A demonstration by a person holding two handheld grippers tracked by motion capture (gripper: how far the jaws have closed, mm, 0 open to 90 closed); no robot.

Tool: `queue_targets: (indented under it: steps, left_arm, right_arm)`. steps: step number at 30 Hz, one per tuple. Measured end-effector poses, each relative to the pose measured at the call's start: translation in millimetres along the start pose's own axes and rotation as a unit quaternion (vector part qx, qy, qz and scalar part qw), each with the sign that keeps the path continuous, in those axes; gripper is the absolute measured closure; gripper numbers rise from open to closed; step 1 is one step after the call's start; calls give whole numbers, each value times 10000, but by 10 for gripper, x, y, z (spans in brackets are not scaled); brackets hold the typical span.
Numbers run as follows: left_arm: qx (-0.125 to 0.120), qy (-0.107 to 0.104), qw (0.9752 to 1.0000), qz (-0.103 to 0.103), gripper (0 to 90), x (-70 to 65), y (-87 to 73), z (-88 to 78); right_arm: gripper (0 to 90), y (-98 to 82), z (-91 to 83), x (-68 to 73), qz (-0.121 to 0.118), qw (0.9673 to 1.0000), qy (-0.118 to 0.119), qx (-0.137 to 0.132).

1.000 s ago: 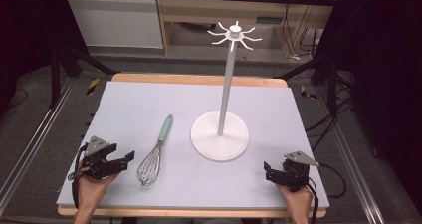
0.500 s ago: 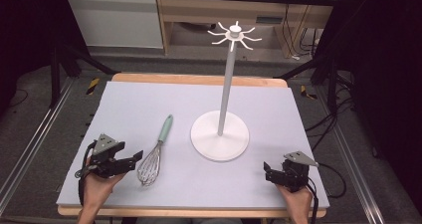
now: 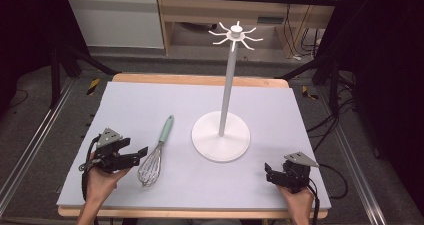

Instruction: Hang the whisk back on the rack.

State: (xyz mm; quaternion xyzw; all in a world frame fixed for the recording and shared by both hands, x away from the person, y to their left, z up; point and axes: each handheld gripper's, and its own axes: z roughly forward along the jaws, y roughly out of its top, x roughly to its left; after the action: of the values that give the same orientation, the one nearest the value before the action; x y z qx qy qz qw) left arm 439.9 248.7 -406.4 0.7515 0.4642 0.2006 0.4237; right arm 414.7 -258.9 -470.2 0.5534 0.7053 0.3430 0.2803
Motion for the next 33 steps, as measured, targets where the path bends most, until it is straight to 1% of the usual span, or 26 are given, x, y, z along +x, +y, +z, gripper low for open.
queue_targets:
  steps: [2,4,7,9,13,15,18,22,23,24,27,29,30,31,33]
  left_arm:
    - [15,6,10000,30,252,-5,22,11]
    - [72,40,9999,120,252,-31,96,58]
    - [91,31,9998,149,254,-50,135,90]
    - [146,11,9997,216,256,-77,185,130]
    - [189,-12,9996,226,257,-100,228,171]
    - [230,-56,9995,227,258,-122,253,215]
    - [277,-55,9992,290,259,-132,272,254]
    - [292,-91,9992,241,258,-130,301,288]
    - [318,-76,9991,256,258,-134,316,300]
    - [363,-51,9988,314,262,-139,338,321]
    - [411,-36,9986,332,269,-146,362,351]
    - [475,-37,9983,332,273,-149,381,392]
    - [545,-27,9979,357,276,-148,393,423]
    - [545,-27,9979,357,276,-148,393,423]
    - [639,22,9972,387,276,-151,413,471]
  right_arm:
    - [89,-2,-2,-4,-9,10000,6,-6]
    - [88,-3,-1,-6,-14,10000,6,3]
    - [89,-3,-2,-5,-27,10000,14,-17]
    - [88,-2,1,3,-5,10000,23,8]
    - [89,-4,-1,-1,-27,10000,21,-3]
    - [89,-6,-8,-6,-21,10000,18,-32]
    - [88,-4,-8,-7,-23,10000,22,-28]
    - [89,-4,1,-7,-35,10000,19,-13]
    - [89,-4,6,-11,-37,10000,12,-11]
    - [88,-2,11,-17,6,10000,14,-2]
    - [88,-2,14,-22,-8,10000,0,16]
    - [88,0,11,-15,-14,10000,-4,20]
    - [89,0,10,-8,-39,10000,-2,-7]
    - [89,0,9,-6,-45,10000,-6,-7]
    - [89,1,12,-7,-53,10000,-2,2]
